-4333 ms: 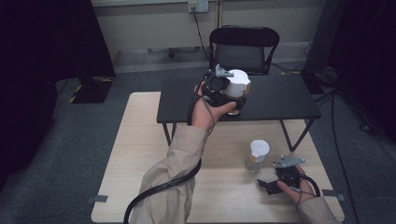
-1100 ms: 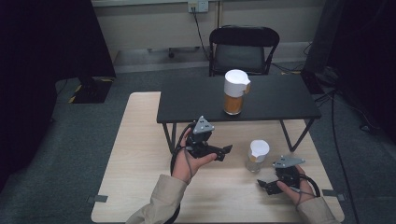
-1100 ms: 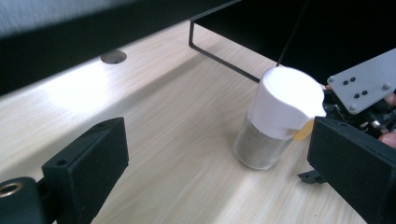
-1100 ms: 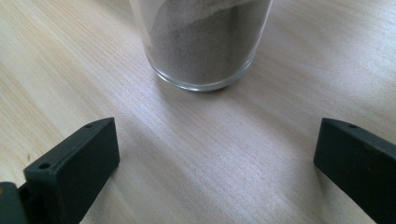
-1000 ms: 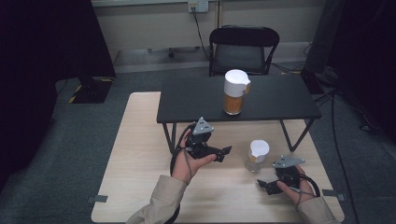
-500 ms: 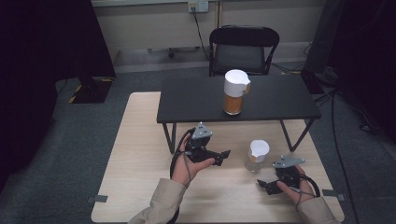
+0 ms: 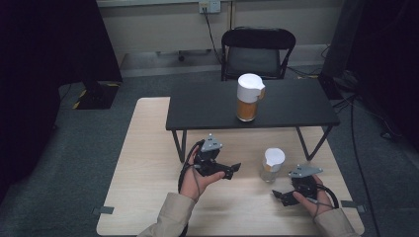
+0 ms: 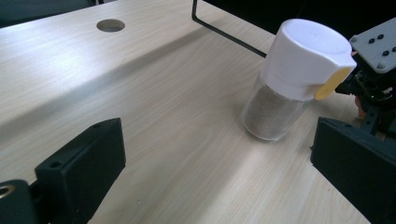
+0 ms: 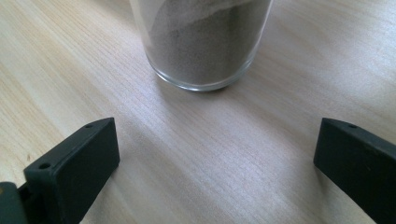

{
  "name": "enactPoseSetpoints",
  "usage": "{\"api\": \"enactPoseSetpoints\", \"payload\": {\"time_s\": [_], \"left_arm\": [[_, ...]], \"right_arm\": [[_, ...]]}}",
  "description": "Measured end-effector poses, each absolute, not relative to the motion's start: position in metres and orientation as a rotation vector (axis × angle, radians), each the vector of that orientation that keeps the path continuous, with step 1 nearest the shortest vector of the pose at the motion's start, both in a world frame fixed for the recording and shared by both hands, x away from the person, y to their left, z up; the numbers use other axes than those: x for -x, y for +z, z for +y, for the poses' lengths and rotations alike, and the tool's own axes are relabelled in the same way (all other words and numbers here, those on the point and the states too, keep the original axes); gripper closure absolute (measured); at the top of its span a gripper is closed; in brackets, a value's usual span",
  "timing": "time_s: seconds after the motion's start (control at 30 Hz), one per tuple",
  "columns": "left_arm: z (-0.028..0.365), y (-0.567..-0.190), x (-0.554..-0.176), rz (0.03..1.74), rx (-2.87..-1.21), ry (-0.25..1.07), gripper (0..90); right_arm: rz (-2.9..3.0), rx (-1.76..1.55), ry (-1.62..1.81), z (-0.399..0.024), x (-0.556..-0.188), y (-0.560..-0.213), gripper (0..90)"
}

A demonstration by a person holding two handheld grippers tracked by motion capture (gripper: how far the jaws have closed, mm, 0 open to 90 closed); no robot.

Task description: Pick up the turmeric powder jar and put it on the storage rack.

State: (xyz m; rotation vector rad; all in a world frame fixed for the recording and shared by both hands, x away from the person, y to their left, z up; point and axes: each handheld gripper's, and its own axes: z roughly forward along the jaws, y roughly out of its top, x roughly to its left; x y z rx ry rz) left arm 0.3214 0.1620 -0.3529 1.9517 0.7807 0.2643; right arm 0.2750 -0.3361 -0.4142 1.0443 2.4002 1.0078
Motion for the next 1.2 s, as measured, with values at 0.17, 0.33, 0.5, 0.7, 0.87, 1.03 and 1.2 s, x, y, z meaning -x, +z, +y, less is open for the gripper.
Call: {"api": "enactPoseSetpoints", "payload": {"time_s": [0.17, 0.33, 0.5, 0.7, 0.87, 1.03, 1.2], "left_arm": [[0.163, -0.359, -0.32, 0.792, -1.958, 0.262, 1.5], [0.165, -0.364, -0.318, 0.795, -1.969, 0.263, 1.5], [0.168, -0.37, -0.316, 0.8, -1.973, 0.264, 1.6], [0.171, -0.376, -0.313, 0.817, -1.988, 0.264, 2.1], [0.174, -0.381, -0.311, 0.824, -1.993, 0.264, 2.4], [0.177, -0.386, -0.308, 0.829, -1.989, 0.265, 2.4], [0.181, -0.39, -0.307, 0.842, -1.991, 0.264, 2.6]], "right_arm": [[2.4, -1.044, 1.008, -0.336, -0.275, -0.414, 0.0], [2.4, -1.044, 1.008, -0.336, -0.275, -0.414, 0.0], [2.4, -1.044, 1.008, -0.336, -0.275, -0.414, 0.0], [2.4, -1.044, 1.008, -0.336, -0.275, -0.414, 0.0], [2.4, -1.044, 1.008, -0.336, -0.275, -0.414, 0.0], [2.4, -1.044, 1.008, -0.336, -0.275, -0.414, 0.0], [2.4, -1.045, 1.008, -0.336, -0.275, -0.414, 0.0]]}}
